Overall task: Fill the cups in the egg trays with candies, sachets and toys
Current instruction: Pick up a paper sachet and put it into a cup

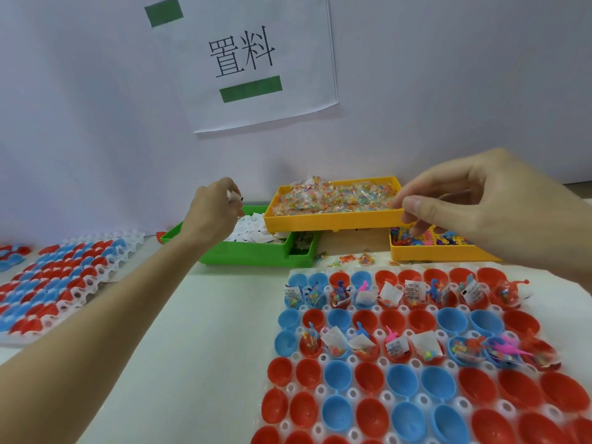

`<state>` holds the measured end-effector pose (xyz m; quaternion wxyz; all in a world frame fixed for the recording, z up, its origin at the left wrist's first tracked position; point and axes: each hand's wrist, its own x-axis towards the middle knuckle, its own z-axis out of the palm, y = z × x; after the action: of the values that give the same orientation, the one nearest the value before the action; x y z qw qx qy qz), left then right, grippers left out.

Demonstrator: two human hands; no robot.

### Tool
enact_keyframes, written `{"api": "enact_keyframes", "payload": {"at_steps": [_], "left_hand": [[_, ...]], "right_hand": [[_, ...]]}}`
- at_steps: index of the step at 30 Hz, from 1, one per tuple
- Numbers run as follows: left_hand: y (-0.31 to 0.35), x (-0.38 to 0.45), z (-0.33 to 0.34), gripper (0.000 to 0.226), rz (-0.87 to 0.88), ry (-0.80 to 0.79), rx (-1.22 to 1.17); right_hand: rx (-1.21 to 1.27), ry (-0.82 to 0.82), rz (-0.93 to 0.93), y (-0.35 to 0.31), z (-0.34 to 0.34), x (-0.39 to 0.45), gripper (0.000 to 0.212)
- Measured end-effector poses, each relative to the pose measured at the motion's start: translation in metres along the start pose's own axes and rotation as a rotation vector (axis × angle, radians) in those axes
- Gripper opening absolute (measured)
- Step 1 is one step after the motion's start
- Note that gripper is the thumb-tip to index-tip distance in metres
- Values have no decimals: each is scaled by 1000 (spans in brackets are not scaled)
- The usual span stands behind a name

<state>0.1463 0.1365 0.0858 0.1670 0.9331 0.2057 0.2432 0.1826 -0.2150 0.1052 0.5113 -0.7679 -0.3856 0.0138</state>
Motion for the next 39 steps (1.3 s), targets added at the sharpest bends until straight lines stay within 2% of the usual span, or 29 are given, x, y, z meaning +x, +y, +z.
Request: {"api": "enact_keyframes", "payload": {"at_steps": [2,4,10,12,14,19,24,33,36,39], "left_hand": [[8,-17,-6,14,46,28,2],[17,-43,-12,16,111,-19,14],[33,-123,-19,16,251,-553,-131],[34,-138,-16,10,251,-639,-148],[34,-146,-13,9,254,-625,-141],[40,-149,-9,24,302,-608,-151],[44,-153,0,12,289,-637,-131],[42,-147,-4,17,296,-669,-126],[42,-147,-5,18,330,-670,-113],[42,-148,-2,10,342,-644,-94]], "right_hand": [[-9,7,6,-1,0,-1,14],[-27,9,10,-2,0,-2,14],[-50,1,8,-4,0,-3,13],[-52,1,2,-4,-1,-2,12],[-56,0,-2,-3,-1,-2,12],[-67,-3,-2,-3,0,-2,15],[-66,-4,7,-3,1,-2,15],[-48,7,21,2,-12,-3,14],[-159,42,91,27,-29,-2,13],[-350,94,241,71,-51,-9,15]]}}
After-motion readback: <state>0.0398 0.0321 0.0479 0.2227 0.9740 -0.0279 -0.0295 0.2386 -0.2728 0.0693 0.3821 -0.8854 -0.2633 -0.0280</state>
